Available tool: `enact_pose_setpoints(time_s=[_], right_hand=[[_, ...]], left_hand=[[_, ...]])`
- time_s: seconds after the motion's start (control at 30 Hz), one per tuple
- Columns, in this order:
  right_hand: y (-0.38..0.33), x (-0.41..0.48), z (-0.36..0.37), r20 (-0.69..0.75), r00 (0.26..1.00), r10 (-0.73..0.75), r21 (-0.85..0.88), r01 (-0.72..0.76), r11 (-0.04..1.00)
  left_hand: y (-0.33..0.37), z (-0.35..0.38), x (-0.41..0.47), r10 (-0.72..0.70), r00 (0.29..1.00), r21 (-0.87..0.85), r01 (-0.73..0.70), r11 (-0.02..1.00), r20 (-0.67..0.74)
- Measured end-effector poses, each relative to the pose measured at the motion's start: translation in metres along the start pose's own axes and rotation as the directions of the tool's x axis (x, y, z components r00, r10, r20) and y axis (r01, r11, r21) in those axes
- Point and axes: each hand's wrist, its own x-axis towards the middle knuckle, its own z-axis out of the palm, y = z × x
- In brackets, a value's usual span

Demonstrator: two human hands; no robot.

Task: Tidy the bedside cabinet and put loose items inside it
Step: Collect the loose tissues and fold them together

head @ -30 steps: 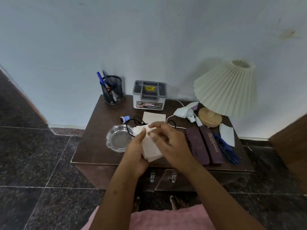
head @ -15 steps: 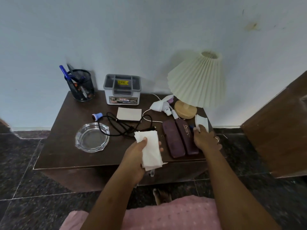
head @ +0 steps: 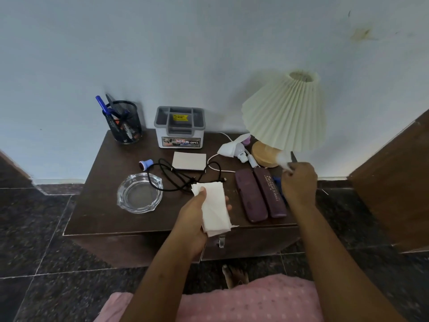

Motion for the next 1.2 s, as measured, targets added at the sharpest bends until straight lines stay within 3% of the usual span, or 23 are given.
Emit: enact_pose_setpoints(time_s=[0.2, 0.33, 0.57, 0.7, 0.83, 0.97, 1.03, 1.1, 1.2], right_hand=[[-0.067, -0.05, -0.003, 0.028, 0.912, -0.41, 0.089, 0.406, 0.909], [-0.099, -0.077, 0.002, 0.146, 0.657, -0.739, 0.042, 0.742, 0.669], [-0.109, -0.086, -0.002, 0.259, 0.395, -0.881, 0.193, 0.873, 0.448], [-0.112, -0.094, -0.005, 0.324, 0.314, -0.892, 0.325, 0.849, 0.416], [-0.109, -0.101, -0.001, 0.325, 0.412, -0.851, 0.467, 0.713, 0.523], [-0.108, -0.099, 0.008, 0.194, 0.674, -0.713, 0.585, 0.504, 0.635], [-0.103, -0.091, 0.014, 0.224, 0.78, -0.584, 0.562, 0.386, 0.732], [-0.098, -0.083, 0.02, 0.316, 0.819, -0.479, 0.496, 0.287, 0.819], [-0.091, -0.075, 0.026, 0.486, 0.807, -0.336, 0.505, 0.054, 0.861]], left_hand=[[0.009, 0.001, -0.003, -0.01, 1.0, -0.072, 0.009, 0.997, -0.009], [0.017, -0.005, -0.004, -0.008, 1.0, -0.115, 0.006, 0.993, -0.02], [0.026, -0.017, 0.002, 0.024, 1.0, -0.185, -0.027, 0.982, -0.017], [0.025, -0.017, 0.004, 0.032, 0.998, -0.192, -0.021, 0.981, 0.051], [0.024, -0.019, 0.005, 0.064, 0.995, -0.151, -0.053, 0.987, 0.071], [0.022, -0.019, 0.007, 0.079, 0.997, -0.081, -0.08, 0.994, -0.019], [0.022, -0.019, 0.009, 0.079, 0.996, -0.089, -0.083, 0.993, -0.044], [0.021, -0.019, 0.01, 0.085, 0.995, -0.079, -0.089, 0.993, -0.053], [0.019, -0.019, 0.011, 0.105, 0.993, -0.052, -0.108, 0.993, -0.061]])
